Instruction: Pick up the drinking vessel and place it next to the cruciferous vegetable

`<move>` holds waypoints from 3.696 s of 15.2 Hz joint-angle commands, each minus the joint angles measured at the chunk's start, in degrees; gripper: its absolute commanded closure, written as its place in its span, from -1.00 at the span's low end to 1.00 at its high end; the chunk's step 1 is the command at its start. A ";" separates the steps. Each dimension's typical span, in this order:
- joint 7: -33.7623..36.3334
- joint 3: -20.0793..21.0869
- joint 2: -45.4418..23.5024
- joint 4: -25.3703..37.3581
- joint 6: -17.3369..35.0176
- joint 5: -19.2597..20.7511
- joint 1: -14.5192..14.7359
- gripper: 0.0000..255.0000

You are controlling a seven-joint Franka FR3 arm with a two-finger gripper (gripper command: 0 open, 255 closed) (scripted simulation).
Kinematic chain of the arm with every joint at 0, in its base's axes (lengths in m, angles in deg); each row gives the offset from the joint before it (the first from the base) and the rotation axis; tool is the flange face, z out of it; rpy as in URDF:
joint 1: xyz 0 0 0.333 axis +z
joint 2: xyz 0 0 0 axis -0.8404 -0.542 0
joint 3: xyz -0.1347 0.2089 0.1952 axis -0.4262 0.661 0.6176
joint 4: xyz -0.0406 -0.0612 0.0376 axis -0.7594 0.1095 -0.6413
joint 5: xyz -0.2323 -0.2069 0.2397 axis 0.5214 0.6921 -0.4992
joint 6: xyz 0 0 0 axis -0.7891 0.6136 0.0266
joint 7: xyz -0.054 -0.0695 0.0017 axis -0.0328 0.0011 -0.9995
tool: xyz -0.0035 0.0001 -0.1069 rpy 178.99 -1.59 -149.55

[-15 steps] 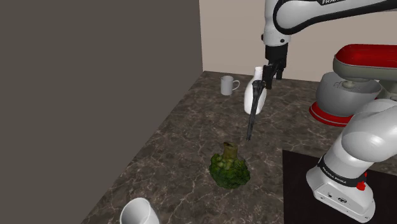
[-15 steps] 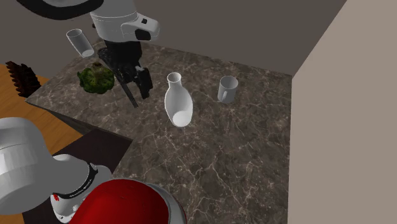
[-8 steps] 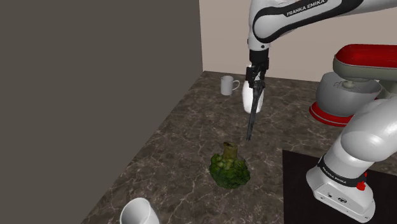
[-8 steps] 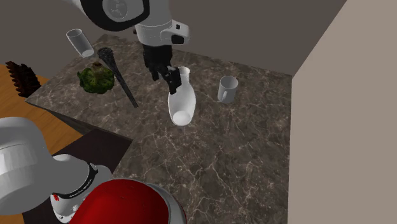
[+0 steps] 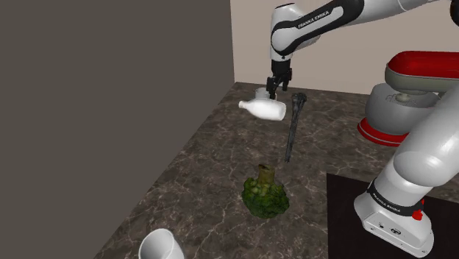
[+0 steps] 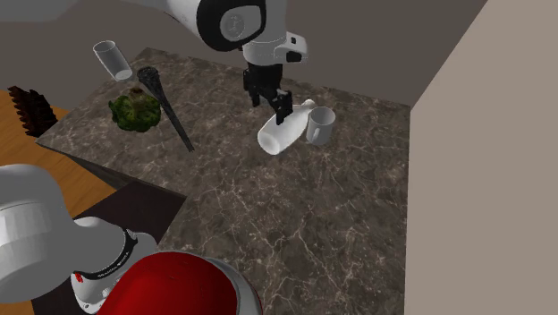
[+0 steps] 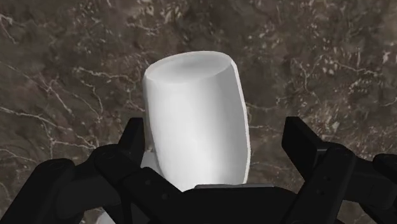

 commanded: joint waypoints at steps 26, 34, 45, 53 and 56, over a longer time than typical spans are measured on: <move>-2.36 -0.90 -27.25 23.01 9.73 -2.83 -1.80 -1.00; -2.36 -0.90 -27.26 23.02 9.72 -2.83 -1.80 1.00; -2.29 -0.96 -24.98 26.01 4.45 -2.70 -1.77 1.00; -2.24 -1.00 -23.38 29.95 -1.08 -2.60 -1.76 1.00; -2.23 -1.01 -22.97 31.69 -3.22 -2.58 -1.76 1.00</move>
